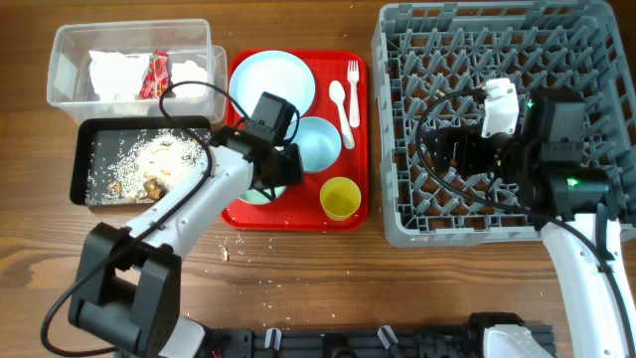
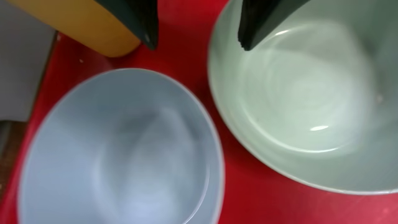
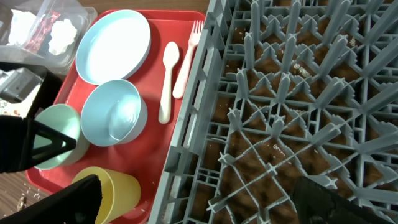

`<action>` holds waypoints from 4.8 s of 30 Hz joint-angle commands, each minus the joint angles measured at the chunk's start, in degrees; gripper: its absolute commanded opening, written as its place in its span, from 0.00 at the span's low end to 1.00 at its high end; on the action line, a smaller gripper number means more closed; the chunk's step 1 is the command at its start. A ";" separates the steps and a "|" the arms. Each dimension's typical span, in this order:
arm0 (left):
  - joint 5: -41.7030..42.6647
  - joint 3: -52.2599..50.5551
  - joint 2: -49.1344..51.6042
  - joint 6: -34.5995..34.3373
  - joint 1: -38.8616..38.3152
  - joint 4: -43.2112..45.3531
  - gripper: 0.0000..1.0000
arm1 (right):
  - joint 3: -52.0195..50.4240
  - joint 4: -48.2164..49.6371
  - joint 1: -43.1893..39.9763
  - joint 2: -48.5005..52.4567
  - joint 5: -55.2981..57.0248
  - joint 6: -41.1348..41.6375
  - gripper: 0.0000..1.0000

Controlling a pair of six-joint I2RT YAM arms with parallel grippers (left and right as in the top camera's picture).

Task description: Sort waste into correct bins and load items into the dishwasher rack

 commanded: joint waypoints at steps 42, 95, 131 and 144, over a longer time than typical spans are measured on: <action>72.78 7.63 -1.75 -0.09 14.36 21.75 0.04 | 1.01 32.96 4.50 12.31 -54.31 14.47 0.96; 12.66 7.58 -1.66 6.12 12.70 7.96 0.52 | 17.59 -37.62 11.47 27.54 15.52 19.91 0.94; -1.49 13.14 -16.48 21.88 30.75 2.36 1.00 | 40.63 -14.14 23.89 38.97 22.49 21.31 0.04; 26.84 14.67 -16.59 18.91 52.50 -0.90 1.00 | 40.52 14.84 16.63 46.38 77.79 -5.81 0.04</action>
